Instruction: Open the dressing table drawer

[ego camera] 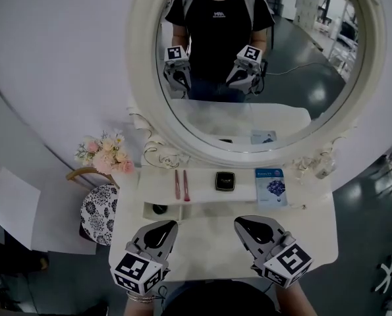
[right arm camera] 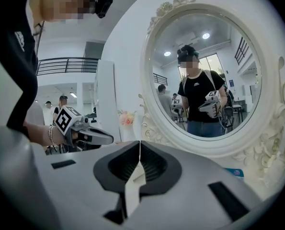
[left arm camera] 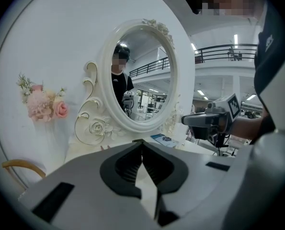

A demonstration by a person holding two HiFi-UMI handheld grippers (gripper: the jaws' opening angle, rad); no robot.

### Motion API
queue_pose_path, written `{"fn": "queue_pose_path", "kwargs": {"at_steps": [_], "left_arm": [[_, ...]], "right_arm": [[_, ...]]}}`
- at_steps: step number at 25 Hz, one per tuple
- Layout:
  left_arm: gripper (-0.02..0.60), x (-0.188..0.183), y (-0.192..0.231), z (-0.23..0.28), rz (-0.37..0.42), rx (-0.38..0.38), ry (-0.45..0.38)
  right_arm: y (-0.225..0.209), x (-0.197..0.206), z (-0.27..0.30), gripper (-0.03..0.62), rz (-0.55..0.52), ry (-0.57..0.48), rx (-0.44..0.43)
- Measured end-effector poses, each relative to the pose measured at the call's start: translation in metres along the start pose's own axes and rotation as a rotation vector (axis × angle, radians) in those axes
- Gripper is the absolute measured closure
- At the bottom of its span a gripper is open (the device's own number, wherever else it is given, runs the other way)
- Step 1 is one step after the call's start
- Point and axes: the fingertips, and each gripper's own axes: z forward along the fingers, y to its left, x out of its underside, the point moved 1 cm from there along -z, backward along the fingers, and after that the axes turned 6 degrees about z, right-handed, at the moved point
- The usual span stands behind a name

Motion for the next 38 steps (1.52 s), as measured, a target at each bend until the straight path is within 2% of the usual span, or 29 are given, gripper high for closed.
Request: {"fn": "queue_pose_path", "kwargs": {"at_steps": [15, 24, 33, 38], "left_arm": [[0.563, -0.032, 0.006, -0.004, 0.080, -0.024, -0.041], [0.563, -0.052, 0.008, -0.006, 0.084, -0.027, -0.109], [0.563, -0.059, 0.006, -0.006, 0.095, -0.027, -0.130], [0.563, -0.063, 0.004, -0.006, 0.099, -0.020, -0.145]], "right_arm": [[-0.023, -0.032, -0.018, 0.576, -0.076, -0.048, 0.078], [-0.030, -0.041, -0.029, 0.576, -0.074, -0.062, 0.098], [-0.013, -0.069, -0.031, 0.576, -0.145, -0.102, 0.071], [-0.019, -0.061, -0.038, 0.576, -0.181, -0.070, 0.095]]}}
